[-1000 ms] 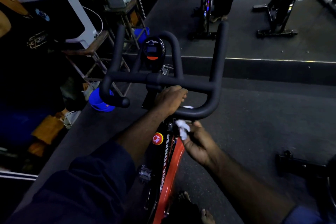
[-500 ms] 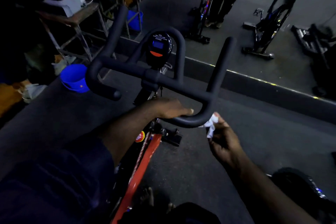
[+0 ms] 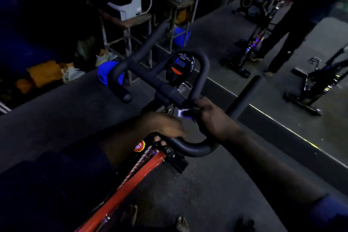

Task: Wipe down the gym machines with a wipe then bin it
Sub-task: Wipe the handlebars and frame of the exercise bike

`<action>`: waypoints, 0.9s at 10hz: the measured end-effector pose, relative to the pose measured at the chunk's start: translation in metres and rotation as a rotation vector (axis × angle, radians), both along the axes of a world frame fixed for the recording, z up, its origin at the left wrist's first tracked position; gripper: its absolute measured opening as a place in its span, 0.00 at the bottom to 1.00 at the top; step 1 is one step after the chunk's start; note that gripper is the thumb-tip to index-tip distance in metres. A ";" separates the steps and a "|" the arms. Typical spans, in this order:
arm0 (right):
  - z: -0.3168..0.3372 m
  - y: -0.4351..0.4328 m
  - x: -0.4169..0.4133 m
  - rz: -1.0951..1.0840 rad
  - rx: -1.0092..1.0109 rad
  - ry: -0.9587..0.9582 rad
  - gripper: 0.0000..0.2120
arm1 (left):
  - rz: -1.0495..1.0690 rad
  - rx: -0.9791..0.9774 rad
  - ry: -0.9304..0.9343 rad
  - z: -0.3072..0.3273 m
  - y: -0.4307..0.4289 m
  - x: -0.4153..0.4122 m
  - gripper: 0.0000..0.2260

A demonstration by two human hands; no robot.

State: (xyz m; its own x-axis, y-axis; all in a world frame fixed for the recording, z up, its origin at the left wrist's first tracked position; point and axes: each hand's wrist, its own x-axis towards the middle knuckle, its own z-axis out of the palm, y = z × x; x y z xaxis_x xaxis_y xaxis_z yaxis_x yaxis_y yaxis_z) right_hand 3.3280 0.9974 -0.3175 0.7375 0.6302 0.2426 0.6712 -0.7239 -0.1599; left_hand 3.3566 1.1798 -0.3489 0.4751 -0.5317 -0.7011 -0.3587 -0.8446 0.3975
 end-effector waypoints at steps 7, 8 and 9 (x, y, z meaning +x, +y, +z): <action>0.020 -0.012 0.047 0.233 -0.019 -0.013 0.19 | 0.618 -0.011 -0.725 -0.006 -0.010 -0.028 0.09; -0.010 -0.009 0.028 0.250 -0.090 -0.069 0.13 | 0.727 -0.320 -1.024 -0.022 -0.003 -0.035 0.15; -0.005 -0.022 0.016 0.251 -0.082 -0.023 0.09 | 0.676 -0.403 -1.132 -0.020 -0.002 -0.037 0.21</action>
State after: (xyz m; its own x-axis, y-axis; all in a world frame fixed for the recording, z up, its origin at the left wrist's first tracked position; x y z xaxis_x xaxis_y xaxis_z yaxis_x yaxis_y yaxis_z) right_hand 3.3439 0.9754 -0.3222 0.5503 0.8110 0.1984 0.8342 -0.5440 -0.0902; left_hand 3.3198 1.1776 -0.3689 0.9226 -0.0434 0.3834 -0.2172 -0.8796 0.4231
